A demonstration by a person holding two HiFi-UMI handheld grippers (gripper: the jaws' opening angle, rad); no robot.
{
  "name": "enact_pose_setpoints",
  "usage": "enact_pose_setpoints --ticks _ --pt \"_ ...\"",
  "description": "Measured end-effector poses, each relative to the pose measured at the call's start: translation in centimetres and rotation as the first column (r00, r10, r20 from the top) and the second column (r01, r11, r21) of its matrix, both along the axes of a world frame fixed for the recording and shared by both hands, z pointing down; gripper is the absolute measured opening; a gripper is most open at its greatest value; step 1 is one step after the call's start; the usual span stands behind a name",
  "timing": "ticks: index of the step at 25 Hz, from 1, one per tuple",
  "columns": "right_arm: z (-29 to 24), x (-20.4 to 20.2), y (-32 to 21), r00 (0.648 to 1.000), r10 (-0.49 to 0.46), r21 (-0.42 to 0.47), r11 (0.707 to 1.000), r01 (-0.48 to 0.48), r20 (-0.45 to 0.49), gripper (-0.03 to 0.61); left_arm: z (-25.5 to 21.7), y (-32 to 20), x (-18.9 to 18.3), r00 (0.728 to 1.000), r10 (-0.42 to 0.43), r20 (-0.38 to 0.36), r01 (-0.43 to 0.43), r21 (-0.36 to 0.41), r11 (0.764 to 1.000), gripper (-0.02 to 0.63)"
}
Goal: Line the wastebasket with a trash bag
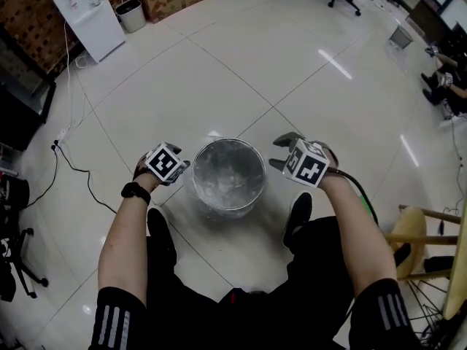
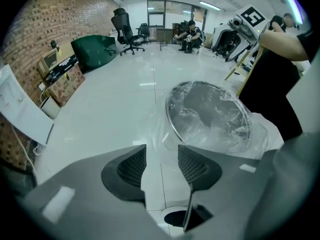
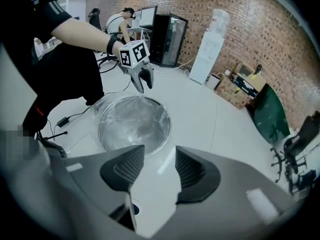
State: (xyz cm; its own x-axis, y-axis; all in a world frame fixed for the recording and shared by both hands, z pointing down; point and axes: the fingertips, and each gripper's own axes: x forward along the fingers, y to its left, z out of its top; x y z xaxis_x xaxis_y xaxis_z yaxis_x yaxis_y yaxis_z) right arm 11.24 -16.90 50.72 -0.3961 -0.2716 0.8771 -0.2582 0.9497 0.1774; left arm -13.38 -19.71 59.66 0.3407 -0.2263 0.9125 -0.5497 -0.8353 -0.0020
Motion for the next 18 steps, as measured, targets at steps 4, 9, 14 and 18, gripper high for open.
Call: enact_pose_setpoints --ticks 4,9,14,18 --pt "-1.7 -0.4 2.5 0.999 -0.002 0.013 1.0 0.002 0.039 0.204 -2.7 2.5 1.2 0.997 0.071 -0.026 -0.071 0.005 0.997 0.193" --pt "-2.6 -0.7 4.2 0.992 0.091 0.02 0.995 -0.093 0.086 0.132 -4.3 6.6 2.3 0.985 0.17 -0.016 -0.17 -0.015 0.985 0.193" --pt "-0.5 -1.0 8.3 0.974 0.178 -0.144 0.977 -0.158 0.142 0.159 -2.2 12.4 1.5 0.974 0.222 0.043 -0.215 -0.125 0.969 0.205" --pt "3.2 -0.9 9.7 0.986 0.148 -0.223 0.966 -0.127 0.081 0.216 -1.6 12.7 1.7 0.967 0.239 0.093 -0.237 -0.027 0.971 0.207"
